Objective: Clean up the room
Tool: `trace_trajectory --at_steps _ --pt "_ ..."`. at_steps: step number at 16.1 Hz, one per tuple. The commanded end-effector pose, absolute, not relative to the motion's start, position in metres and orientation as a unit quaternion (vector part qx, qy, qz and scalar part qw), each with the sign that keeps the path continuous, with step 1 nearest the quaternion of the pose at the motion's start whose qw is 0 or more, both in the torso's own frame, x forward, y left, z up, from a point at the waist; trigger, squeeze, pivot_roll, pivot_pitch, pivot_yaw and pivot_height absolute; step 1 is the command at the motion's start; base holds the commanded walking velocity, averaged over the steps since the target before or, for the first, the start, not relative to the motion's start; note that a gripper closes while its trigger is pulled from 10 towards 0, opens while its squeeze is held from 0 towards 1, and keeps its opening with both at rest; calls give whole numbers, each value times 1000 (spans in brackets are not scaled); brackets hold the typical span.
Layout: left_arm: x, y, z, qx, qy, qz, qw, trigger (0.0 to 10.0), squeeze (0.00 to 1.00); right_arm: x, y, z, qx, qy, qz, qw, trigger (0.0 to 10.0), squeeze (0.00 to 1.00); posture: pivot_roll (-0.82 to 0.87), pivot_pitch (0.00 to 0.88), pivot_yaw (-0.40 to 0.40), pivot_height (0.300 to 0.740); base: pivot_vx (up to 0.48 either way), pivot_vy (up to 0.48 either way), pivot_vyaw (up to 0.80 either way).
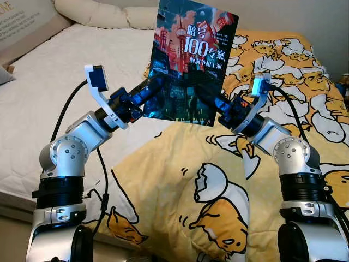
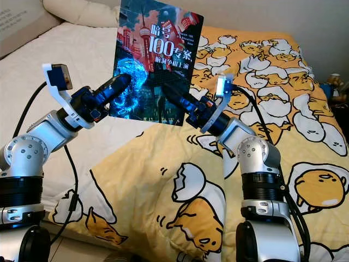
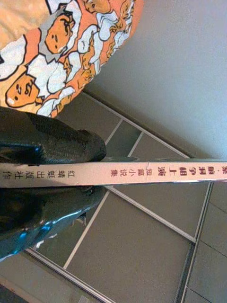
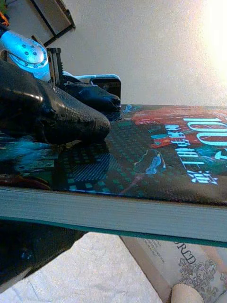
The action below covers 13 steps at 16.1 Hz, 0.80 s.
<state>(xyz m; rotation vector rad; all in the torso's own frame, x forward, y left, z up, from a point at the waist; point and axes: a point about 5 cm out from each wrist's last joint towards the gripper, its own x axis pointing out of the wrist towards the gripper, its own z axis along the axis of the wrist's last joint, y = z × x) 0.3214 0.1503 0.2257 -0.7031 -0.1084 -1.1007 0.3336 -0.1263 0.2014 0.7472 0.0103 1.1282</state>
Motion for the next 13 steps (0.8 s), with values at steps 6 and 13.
trace_trajectory --at_steps 6,13 --pt "323 151 240 -325 -75 -517 789 0 0 332 -122 205 349 -2 536 769 0 0 57 0 31 740 0 0 0" --pt "337 152 227 -279 -65 -455 843 10000 0 338 -121 200 336 5 507 794 0 0 58 0 25 740 0 0 0"
